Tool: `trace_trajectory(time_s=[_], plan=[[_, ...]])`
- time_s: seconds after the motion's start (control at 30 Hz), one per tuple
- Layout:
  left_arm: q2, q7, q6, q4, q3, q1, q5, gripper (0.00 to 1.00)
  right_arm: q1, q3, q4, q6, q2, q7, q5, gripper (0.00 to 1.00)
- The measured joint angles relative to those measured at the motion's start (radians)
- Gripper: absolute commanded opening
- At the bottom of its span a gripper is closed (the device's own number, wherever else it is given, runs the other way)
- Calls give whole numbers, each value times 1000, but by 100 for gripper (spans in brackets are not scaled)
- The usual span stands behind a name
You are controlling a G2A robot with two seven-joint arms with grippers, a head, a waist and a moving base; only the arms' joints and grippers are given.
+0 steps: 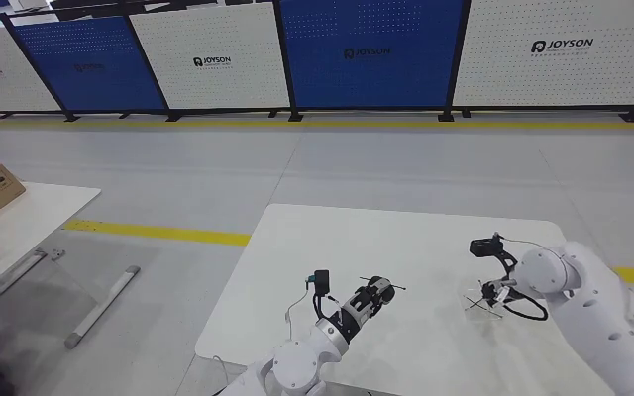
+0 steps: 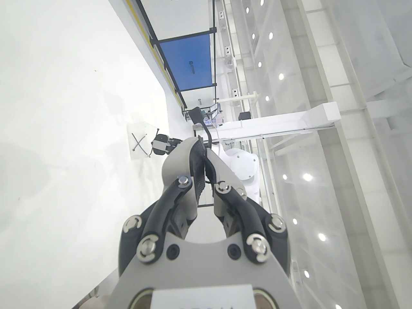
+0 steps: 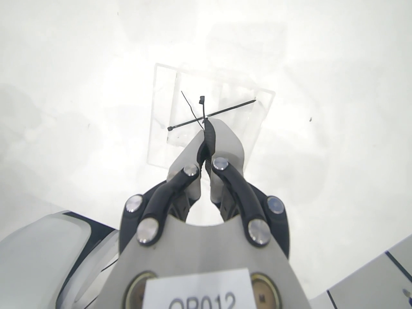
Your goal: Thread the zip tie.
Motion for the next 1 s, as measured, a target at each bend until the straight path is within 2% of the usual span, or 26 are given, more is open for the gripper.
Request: trace_trajectory(time_s=[0.03, 0.07, 0.1, 0.2, 0.37, 0.63, 1.0], plan=[[0, 0, 0, 0, 0, 0, 0, 0, 5, -2, 9, -2, -2, 1, 2, 11], [0, 0, 0, 0, 0, 0, 0, 0, 12, -6, 21, -5, -6, 2, 6, 23], [0, 0, 0, 0, 0, 0, 0, 0, 17, -10, 30, -7, -9, 5, 8, 30], [0, 0, 0, 0, 0, 0, 0, 0, 36, -24, 60, -13, -20, 10, 12, 39], [0, 0, 0, 0, 0, 0, 0, 0, 61, -38, 100, -22, -34, 6, 20, 38], [0, 0, 0, 0, 0, 0, 0, 0, 66, -40, 106, -14, -40, 9, 14, 32], [0, 0, 0, 0, 0, 0, 0, 0, 93, -68, 148, 35, -65, 49, 19, 25]])
